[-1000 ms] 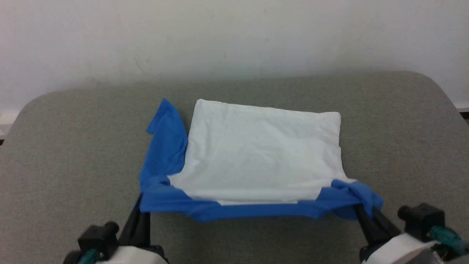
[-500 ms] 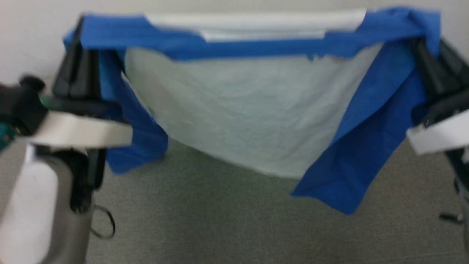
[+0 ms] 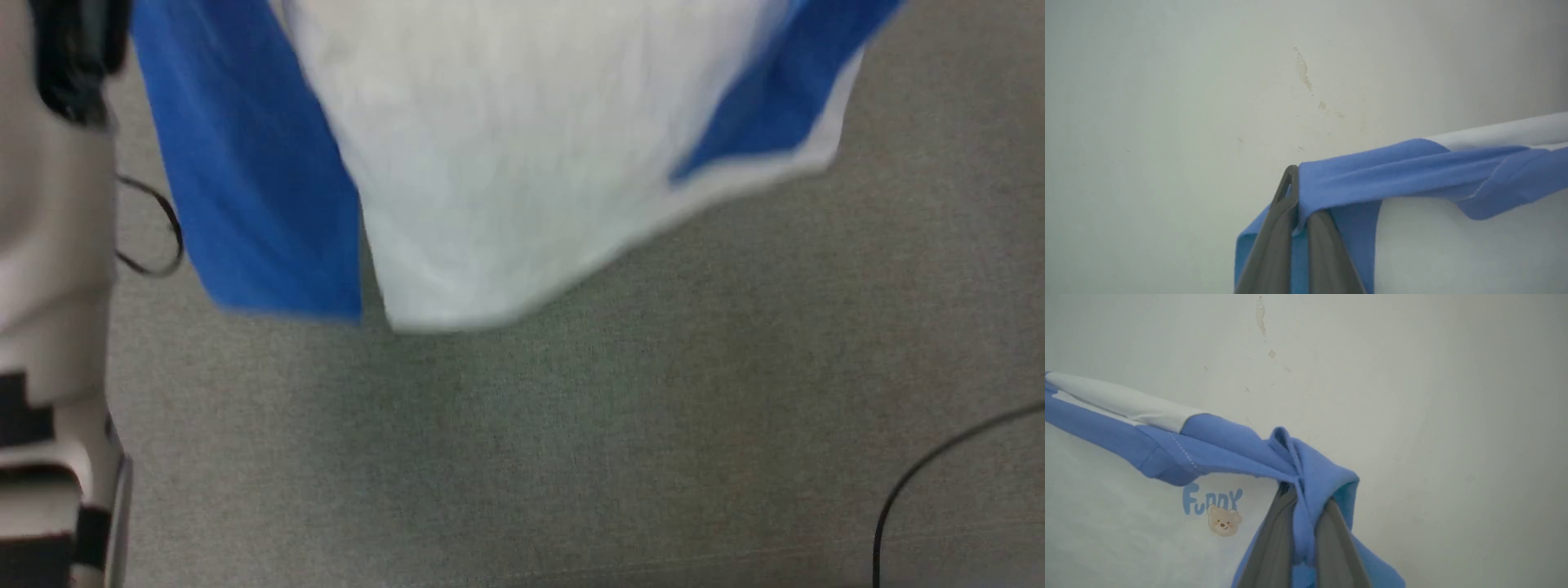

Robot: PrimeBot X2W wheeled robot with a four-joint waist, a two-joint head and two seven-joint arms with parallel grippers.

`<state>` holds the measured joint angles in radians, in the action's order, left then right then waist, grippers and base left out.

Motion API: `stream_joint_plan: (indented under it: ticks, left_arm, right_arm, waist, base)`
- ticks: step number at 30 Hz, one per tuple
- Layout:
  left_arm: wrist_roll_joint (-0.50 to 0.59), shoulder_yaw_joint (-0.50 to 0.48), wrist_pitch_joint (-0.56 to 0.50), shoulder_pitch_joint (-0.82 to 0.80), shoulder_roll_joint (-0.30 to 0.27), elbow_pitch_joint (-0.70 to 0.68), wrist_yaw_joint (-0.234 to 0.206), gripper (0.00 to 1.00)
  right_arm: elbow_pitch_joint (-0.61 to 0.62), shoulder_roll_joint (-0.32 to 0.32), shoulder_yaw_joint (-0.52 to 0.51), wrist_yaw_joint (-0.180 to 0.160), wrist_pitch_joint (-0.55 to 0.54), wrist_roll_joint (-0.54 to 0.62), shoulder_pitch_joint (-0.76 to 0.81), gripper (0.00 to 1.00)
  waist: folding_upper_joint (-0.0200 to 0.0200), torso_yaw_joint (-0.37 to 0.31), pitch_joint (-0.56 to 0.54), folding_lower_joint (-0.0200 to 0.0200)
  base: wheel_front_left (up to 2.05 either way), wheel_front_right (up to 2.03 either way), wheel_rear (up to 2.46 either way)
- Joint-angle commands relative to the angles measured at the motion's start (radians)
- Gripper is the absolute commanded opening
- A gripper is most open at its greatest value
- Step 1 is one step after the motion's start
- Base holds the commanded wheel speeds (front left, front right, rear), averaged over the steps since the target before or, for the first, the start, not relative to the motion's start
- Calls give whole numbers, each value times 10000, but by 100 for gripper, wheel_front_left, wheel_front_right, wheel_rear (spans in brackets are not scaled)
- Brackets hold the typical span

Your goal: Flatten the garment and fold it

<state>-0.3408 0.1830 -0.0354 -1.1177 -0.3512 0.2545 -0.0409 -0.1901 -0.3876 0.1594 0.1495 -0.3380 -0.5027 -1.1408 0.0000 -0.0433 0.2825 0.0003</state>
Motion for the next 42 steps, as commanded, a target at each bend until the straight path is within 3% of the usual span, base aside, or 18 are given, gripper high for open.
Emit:
stream_joint_plan:
  ticks: [1, 12, 19, 27, 35, 42]
  left_arm:
    - [131, -409, 209, -677, -413, 683, -156, 0]
    - [414, -487, 1696, -3495, -591, 3566, -26, 0]
    - [39, -670, 2630, -3315, -197, 5406, 109, 0]
    - [-292, -1044, 2962, -1820, 276, 6426, 406, 0]
    - [-89, -1931, 2969, 1853, 742, 4504, 448, 0]
    - [338, -2457, 2970, 5540, 1175, 2563, 266, 0]
  right_arm:
    - [-722, -349, -233, -188, 377, 75, -717, 0]
    - [-4025, 273, 1180, -188, 3388, 762, -4181, 0]
    - [-6133, 1063, 2445, -188, 4753, 520, -4347, 0]
    - [-7136, 1351, 3772, -188, 5602, -613, -2786, 0]
    - [-6123, 985, 4377, -188, 5978, -1612, 385, 0]
    - [-4303, 552, 3910, -188, 5994, -1678, 3525, 0]
  waist:
    - [0, -118, 1511, -3]
    - [0, -283, 3067, -3]
    - [0, -277, 3658, -3]
    - [0, -211, 3245, -3]
    - [0, -143, 1682, -3]
    - [0, -135, 120, -3]
  base:
    - [0, 0, 0]
    - [0, 0, 0]
    - [0, 0, 0]
    - [0, 0, 0]
    - [0, 0, 0]
    - [0, 0, 0]
